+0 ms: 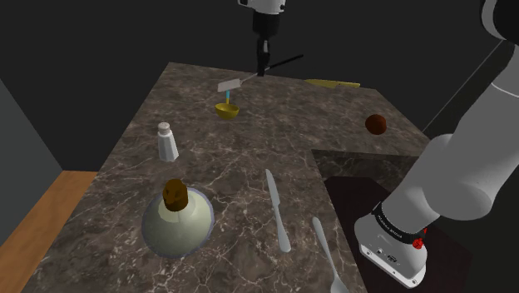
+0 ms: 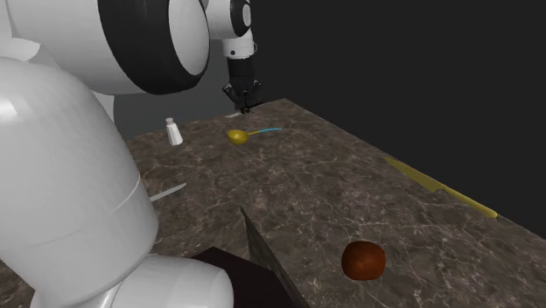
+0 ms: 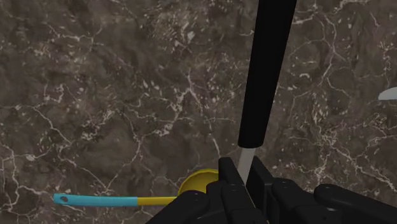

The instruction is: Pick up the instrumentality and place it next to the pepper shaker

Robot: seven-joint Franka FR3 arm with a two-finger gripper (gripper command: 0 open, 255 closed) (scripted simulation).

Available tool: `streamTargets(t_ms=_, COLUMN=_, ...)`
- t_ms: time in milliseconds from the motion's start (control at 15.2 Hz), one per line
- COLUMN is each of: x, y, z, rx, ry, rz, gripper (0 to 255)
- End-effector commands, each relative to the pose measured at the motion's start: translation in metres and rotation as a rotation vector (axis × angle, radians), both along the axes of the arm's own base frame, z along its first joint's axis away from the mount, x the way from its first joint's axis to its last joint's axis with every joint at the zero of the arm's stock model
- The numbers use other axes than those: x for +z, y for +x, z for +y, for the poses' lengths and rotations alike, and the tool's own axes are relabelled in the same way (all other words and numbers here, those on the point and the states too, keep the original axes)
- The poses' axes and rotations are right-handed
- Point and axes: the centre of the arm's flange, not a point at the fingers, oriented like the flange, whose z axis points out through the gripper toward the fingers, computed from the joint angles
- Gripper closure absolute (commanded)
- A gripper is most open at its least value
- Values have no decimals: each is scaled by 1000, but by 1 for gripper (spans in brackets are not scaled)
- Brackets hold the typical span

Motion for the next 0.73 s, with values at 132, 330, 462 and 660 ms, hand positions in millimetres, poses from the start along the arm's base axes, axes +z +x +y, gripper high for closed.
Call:
streamTargets(t_ms=132, x=0, y=-25, z=47, rx=-1, ry=0, rz=0, gripper=255)
streamTargets(t_ms=330, x=0, y=-42, z=82, rx=-1, ry=0, rz=0, gripper=255)
streamTargets(t_ms=462, x=0, y=-54, z=106, rx=-1, ry=0, rz=0, gripper=255)
streamTargets(t_ms=660, x=0, y=-72, z=141, rx=-1, ry=0, rz=0, gripper=255)
